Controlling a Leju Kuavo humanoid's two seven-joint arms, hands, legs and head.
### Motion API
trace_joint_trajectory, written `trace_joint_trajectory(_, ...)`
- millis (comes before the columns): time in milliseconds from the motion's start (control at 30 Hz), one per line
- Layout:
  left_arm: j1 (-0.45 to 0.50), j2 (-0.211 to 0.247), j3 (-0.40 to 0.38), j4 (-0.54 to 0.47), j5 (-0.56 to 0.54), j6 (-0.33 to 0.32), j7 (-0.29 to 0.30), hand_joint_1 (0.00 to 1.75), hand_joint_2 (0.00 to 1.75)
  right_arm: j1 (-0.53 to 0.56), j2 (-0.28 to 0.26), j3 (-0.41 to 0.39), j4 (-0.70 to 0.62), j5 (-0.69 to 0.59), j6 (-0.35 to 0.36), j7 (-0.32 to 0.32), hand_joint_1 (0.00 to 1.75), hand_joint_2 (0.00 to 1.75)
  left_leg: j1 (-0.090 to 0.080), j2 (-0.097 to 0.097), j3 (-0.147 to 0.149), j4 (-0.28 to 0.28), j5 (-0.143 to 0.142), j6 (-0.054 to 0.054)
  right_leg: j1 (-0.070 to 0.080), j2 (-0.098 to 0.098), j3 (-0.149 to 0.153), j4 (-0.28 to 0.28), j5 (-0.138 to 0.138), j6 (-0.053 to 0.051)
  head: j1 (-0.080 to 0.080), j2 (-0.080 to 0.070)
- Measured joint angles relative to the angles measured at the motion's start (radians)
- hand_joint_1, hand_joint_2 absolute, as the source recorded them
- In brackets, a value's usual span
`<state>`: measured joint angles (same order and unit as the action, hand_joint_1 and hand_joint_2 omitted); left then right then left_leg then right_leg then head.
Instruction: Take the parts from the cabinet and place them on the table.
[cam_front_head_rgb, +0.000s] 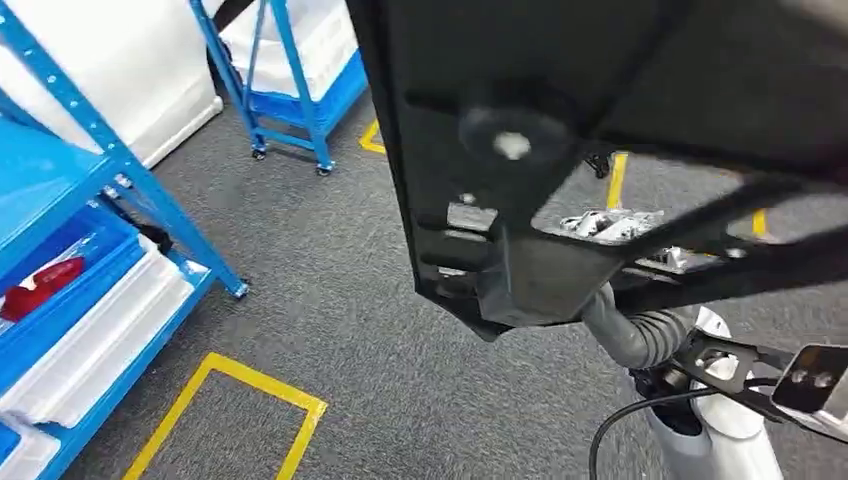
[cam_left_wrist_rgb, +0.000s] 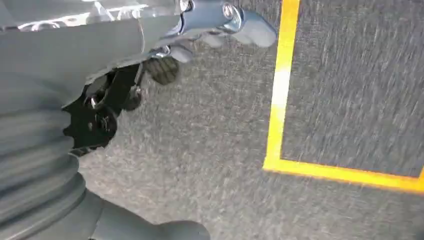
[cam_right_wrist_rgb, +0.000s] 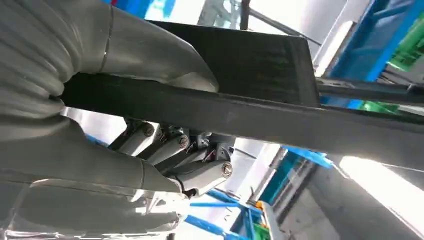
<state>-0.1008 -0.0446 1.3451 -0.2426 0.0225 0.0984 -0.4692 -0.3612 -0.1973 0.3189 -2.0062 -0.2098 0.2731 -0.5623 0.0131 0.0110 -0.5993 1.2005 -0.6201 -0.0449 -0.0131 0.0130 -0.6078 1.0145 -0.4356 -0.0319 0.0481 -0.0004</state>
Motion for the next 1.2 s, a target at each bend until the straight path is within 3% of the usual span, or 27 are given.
trace_joint_trajectory(33,0.003,0.003,0.0,0.0,0.0,0.0,0.0,0.0,1.75,0.005,0.003,-0.001,0.003,0.0,0.0,0.0,1.75,1.75,-0.001,-0.004,-0.043,0.082,-0.026,0.001,0.004,0.014,0.0,0.0,0.0,-0.002,0.0,0.0)
trace_joint_trajectory(67,0.005,0.004,0.0,0.0,0.0,0.0,-0.001,0.0,1.75,0.009,0.005,-0.002,0.006,0.0,0.0,0.0,1.75,1.75,-0.001,-0.005,-0.071,0.124,-0.026,0.003,0.007,0.028,0.0,0.001,0.0,-0.002,0.0,0.0)
trace_joint_trajectory(100,0.005,0.005,0.0,0.0,0.0,0.0,-0.001,0.0,1.75,0.012,0.005,-0.002,0.009,0.0,0.0,-0.001,1.75,1.75,-0.002,-0.006,-0.072,0.108,0.001,0.007,0.01,0.043,0.001,0.002,0.0,-0.002,0.0,0.0)
trace_joint_trajectory(167,0.006,0.008,0.001,0.0,0.0,-0.001,-0.004,0.0,1.75,0.014,0.01,-0.003,0.011,0.005,0.0,-0.001,1.75,1.75,-0.003,-0.018,-0.016,-0.043,0.099,0.021,0.012,0.07,0.003,0.005,0.0,-0.002,0.0,0.0)
trace_joint_trajectory(200,0.006,0.01,0.001,0.0,0.0,-0.002,-0.005,0.0,1.75,0.015,0.016,-0.003,0.011,0.013,0.0,-0.003,1.75,1.75,-0.004,-0.05,0.023,-0.138,0.15,0.029,0.012,0.082,0.004,0.005,0.0,-0.002,0.0,0.0)
trace_joint_trajectory(233,0.006,0.017,0.001,0.0,0.0,-0.002,-0.007,0.0,1.75,0.018,0.02,-0.003,0.011,0.021,0.0,-0.01,1.75,1.75,-0.003,-0.106,0.04,-0.183,0.15,0.034,0.014,0.09,0.001,0.006,0.001,0.001,0.003,0.0)
trace_joint_trajectory(300,0.005,0.021,0.0,-0.002,-0.003,-0.002,-0.013,0.0,1.75,0.024,0.029,-0.001,0.014,0.036,0.0,-0.017,1.75,1.75,-0.007,-0.09,0.043,-0.198,0.15,0.032,0.006,0.114,-0.01,0.006,0.007,0.015,-0.002,0.0)
trace_joint_trajectory(367,0.002,0.026,0.001,-0.003,-0.001,-0.003,-0.017,0.0,1.75,0.029,0.032,0.001,0.015,0.046,-0.002,-0.021,1.75,1.75,-0.01,-0.071,0.05,-0.206,0.155,0.04,0.002,0.137,-0.011,-0.002,0.014,0.029,-0.002,0.0)
trace_joint_trajectory(400,0.001,0.027,0.001,-0.003,0.002,-0.005,-0.018,0.0,1.75,0.03,0.032,0.002,0.015,0.047,-0.002,-0.025,1.75,1.75,0.002,-0.056,0.058,-0.225,0.167,0.046,0.005,0.114,-0.011,0.007,0.009,0.029,0.0,0.0)
trace_joint_trajectory(433,0.001,0.027,0.001,-0.003,0.002,-0.005,-0.018,0.0,1.75,0.03,0.033,0.002,0.016,0.047,-0.003,-0.029,1.75,1.75,-0.003,-0.043,0.062,-0.233,0.169,0.052,0.01,0.05,-0.024,0.034,-0.015,0.031,0.001,0.0)
trace_joint_trajectory(467,0.004,0.028,0.001,-0.003,0.002,-0.005,-0.018,0.0,1.75,0.03,0.034,0.003,0.018,0.048,-0.002,-0.032,1.75,1.75,-0.005,-0.028,0.062,-0.233,0.17,0.056,0.01,0.017,-0.058,0.102,-0.059,0.035,0.003,0.0)
trace_joint_trajectory(533,0.009,0.028,0.001,-0.003,0.0,-0.001,-0.014,0.0,1.75,0.034,0.037,0.006,0.023,0.047,-0.002,-0.034,1.75,1.75,-0.008,0.003,0.06,-0.232,0.168,0.058,0.003,-0.001,-0.135,0.263,-0.13,0.043,0.003,0.0)
trace_joint_trajectory(567,0.009,0.029,0.001,-0.003,0.0,0.0,-0.012,0.0,1.75,0.034,0.037,0.008,0.026,0.045,-0.002,-0.035,1.75,1.75,-0.008,0.016,0.06,-0.232,0.168,0.057,-0.001,-0.003,-0.158,0.312,-0.141,0.048,0.003,0.0)
trace_joint_trajectory(600,0.009,0.029,0.001,-0.003,0.0,0.002,-0.011,0.0,1.75,0.034,0.037,0.008,0.03,0.041,-0.002,-0.035,1.75,1.75,-0.008,0.029,0.06,-0.232,0.167,0.056,-0.004,-0.005,-0.156,0.309,-0.127,0.051,0.003,0.0)
trace_joint_trajectory(633,0.008,0.029,0.001,-0.003,0.0,0.002,-0.009,0.0,1.75,0.033,0.038,0.008,0.032,0.039,-0.002,-0.035,1.75,1.75,-0.008,0.041,0.06,-0.231,0.166,0.054,-0.008,-0.011,-0.126,0.256,-0.094,0.054,0.004,0.0)
trace_joint_trajectory(667,0.007,0.028,0.001,-0.003,0.0,0.002,-0.009,0.0,1.75,0.032,0.038,0.008,0.034,0.038,-0.002,-0.035,1.75,1.75,-0.008,0.052,0.061,-0.229,0.164,0.051,-0.01,-0.019,-0.077,0.168,-0.054,0.055,0.004,0.0)
trace_joint_trajectory(700,0.006,0.028,0.0,-0.003,0.0,0.002,-0.007,0.0,1.75,0.031,0.039,0.008,0.035,0.037,-0.002,-0.034,1.75,1.75,-0.008,0.061,0.063,-0.225,0.16,0.046,-0.01,-0.039,-0.018,0.064,-0.016,0.054,0.004,0.0)
trace_joint_trajectory(733,0.005,0.03,0.0,-0.003,0.0,0.002,-0.005,0.0,1.75,0.028,0.041,0.008,0.036,0.036,-0.002,-0.033,1.75,1.75,-0.011,0.069,0.064,-0.221,0.156,0.04,-0.006,-0.088,0.014,-0.003,-0.023,0.047,0.004,0.0)
trace_joint_trajectory(867,0.003,0.03,-0.001,-0.003,0.0,-0.001,0.004,0.0,1.75,0.022,0.047,0.007,0.037,0.034,-0.004,-0.023,1.75,1.75,-0.013,0.102,0.071,-0.22,0.149,0.017,0.009,-0.047,0.009,0.0,-0.015,0.024,-0.002,0.0)
trace_joint_trajectory(900,0.002,0.03,-0.002,-0.003,0.001,-0.003,0.005,0.0,1.75,0.022,0.047,0.007,0.037,0.035,-0.004,-0.022,1.75,1.75,-0.01,0.101,0.068,-0.217,0.142,0.011,-0.001,-0.036,0.015,-0.009,-0.009,0.015,-0.001,0.0)
trace_joint_trajectory(933,0.001,0.028,-0.003,-0.003,0.003,-0.007,0.006,0.0,1.75,0.02,0.046,0.006,0.038,0.035,-0.004,-0.02,1.75,1.75,-0.005,0.049,0.062,-0.19,0.12,0.005,-0.002,-0.027,0.016,-0.011,-0.007,0.012,-0.003,0.0)
trace_joint_trajectory(967,0.004,0.026,-0.005,-0.003,0.003,-0.008,0.006,0.0,1.75,0.017,0.047,0.006,0.039,0.035,-0.004,-0.018,1.75,1.75,-0.002,0.018,0.035,-0.13,0.083,0.005,-0.002,-0.02,0.015,-0.011,-0.006,0.006,-0.006,0.0)
trace_joint_trajectory(1033,0.007,0.024,-0.008,-0.003,-0.001,-0.016,0.0,0.0,1.75,0.016,0.046,0.005,0.045,0.034,-0.003,-0.018,1.75,1.75,-0.002,-0.003,-0.043,0.035,0.009,0.002,0.002,0.002,0.013,-0.011,-0.005,0.002,-0.008,0.0)
trace_joint_trajectory(1067,0.009,0.022,-0.008,-0.003,0.0,-0.02,-0.003,0.0,1.75,0.016,0.046,0.005,0.048,0.034,-0.003,-0.018,1.75,1.75,-0.001,-0.004,-0.076,0.101,-0.01,0.002,0.005,0.014,0.013,-0.011,-0.005,0.0,-0.008,0.0)
trace_joint_trajectory(1100,0.01,0.021,-0.01,-0.003,0.0,-0.026,-0.006,0.0,1.75,0.015,0.045,0.004,0.051,0.033,-0.003,-0.018,1.75,1.75,-0.001,-0.004,-0.09,0.122,-0.004,0.002,0.006,0.028,0.014,-0.011,-0.005,0.0,-0.008,0.0)
trace_joint_trajectory(1133,0.01,0.019,-0.011,-0.003,0.0,-0.028,-0.008,0.0,1.75,0.015,0.045,0.003,0.054,0.032,-0.003,-0.018,1.75,1.75,-0.001,-0.005,-0.079,0.092,0.027,0.005,0.007,0.041,0.015,-0.01,-0.004,0.001,-0.009,0.0)
trace_joint_trajectory(1200,0.008,0.018,-0.014,-0.003,0.0,-0.036,-0.013,0.0,1.75,0.012,0.045,0.002,0.056,0.031,-0.004,-0.018,1.75,1.75,-0.001,-0.013,-0.011,-0.061,0.116,0.012,0.007,0.064,0.018,-0.008,-0.004,0.002,-0.008,0.0)
